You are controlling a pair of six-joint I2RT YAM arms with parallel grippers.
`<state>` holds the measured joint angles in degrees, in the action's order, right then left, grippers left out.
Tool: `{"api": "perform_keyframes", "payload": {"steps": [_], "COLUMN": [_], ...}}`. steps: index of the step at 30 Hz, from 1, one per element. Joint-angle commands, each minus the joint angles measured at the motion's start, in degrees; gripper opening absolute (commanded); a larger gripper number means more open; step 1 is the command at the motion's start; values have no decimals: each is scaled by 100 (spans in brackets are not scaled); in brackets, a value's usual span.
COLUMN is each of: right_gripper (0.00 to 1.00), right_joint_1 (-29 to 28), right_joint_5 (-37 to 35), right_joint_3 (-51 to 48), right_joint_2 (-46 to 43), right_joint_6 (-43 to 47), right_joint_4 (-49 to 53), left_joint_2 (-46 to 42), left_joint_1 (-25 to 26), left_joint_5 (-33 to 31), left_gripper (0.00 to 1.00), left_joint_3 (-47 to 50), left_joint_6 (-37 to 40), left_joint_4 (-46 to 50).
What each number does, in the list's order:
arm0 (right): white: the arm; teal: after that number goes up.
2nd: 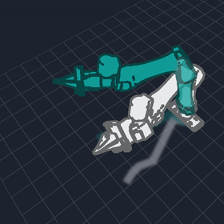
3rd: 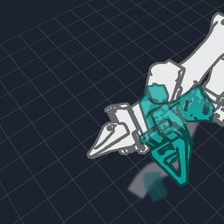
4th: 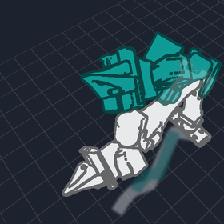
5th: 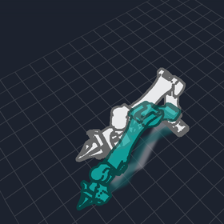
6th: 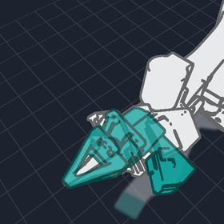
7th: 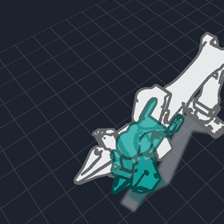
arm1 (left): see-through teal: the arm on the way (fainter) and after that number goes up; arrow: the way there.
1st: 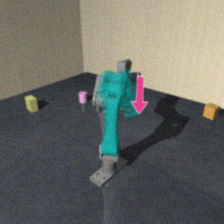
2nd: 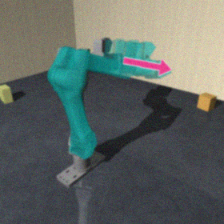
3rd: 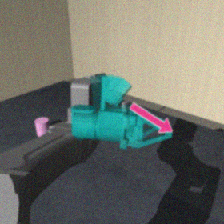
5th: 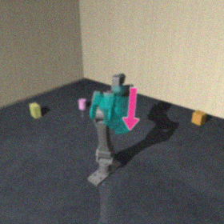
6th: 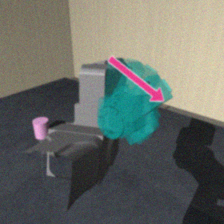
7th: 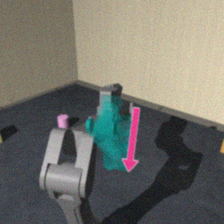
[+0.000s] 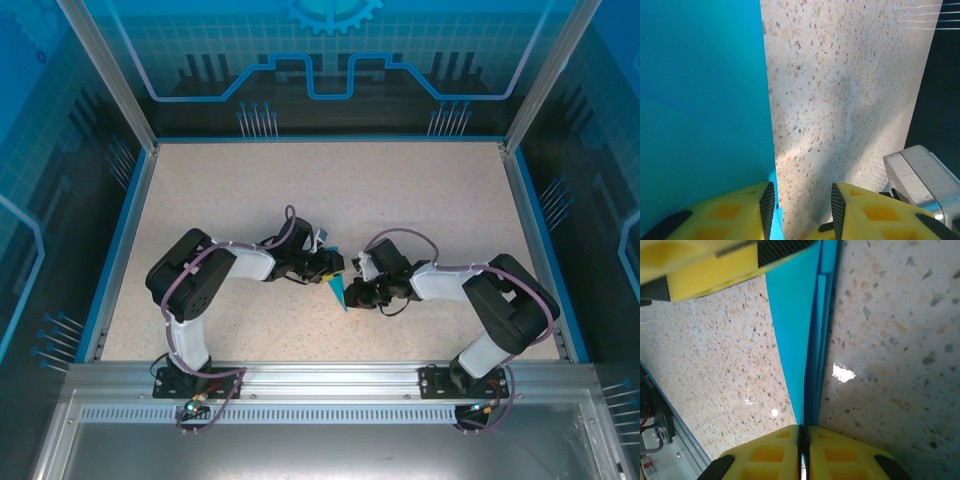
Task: Fold a paper plane with a square sheet of paper (pick it up from the middle)
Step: Fold the wing for the fifth time at the center of the table.
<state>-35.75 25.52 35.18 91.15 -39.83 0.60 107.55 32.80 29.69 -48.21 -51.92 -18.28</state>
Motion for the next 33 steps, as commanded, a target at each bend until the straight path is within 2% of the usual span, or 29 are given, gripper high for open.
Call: {"api": "perform_keyframes", "payload": {"steps": [1,9,19,25,30,33], "right_gripper": [10,4,9,9,8,4], "right_joint_1": [-106,-238,-284,-347,-366,-372], "right_joint_5": [-30,-422,-200,-317,-451,-525], "right_joint_3": [-111,-149,-70,-29,-25,-20], "right_joint_2": [-17,393,-104,-218,-40,189], "right_joint_6": [44,30,49,35,40,54], "right_joint_4": [461,766,894,1289,1350,1392], "left_joint_2": [117,109,110,117,161,170], "left_joint_1": [22,15,25,33,30,32], "left_joint_5": [-24,-33,-33,-51,-56,-44], "left_gripper": [39,39,39,39,38,38], "left_joint_3": [-68,-71,-66,-75,-94,-85], "left_joint_6": [173,161,166,167,152,143], "left_joint_4": [320,330,361,387,387,387]}}
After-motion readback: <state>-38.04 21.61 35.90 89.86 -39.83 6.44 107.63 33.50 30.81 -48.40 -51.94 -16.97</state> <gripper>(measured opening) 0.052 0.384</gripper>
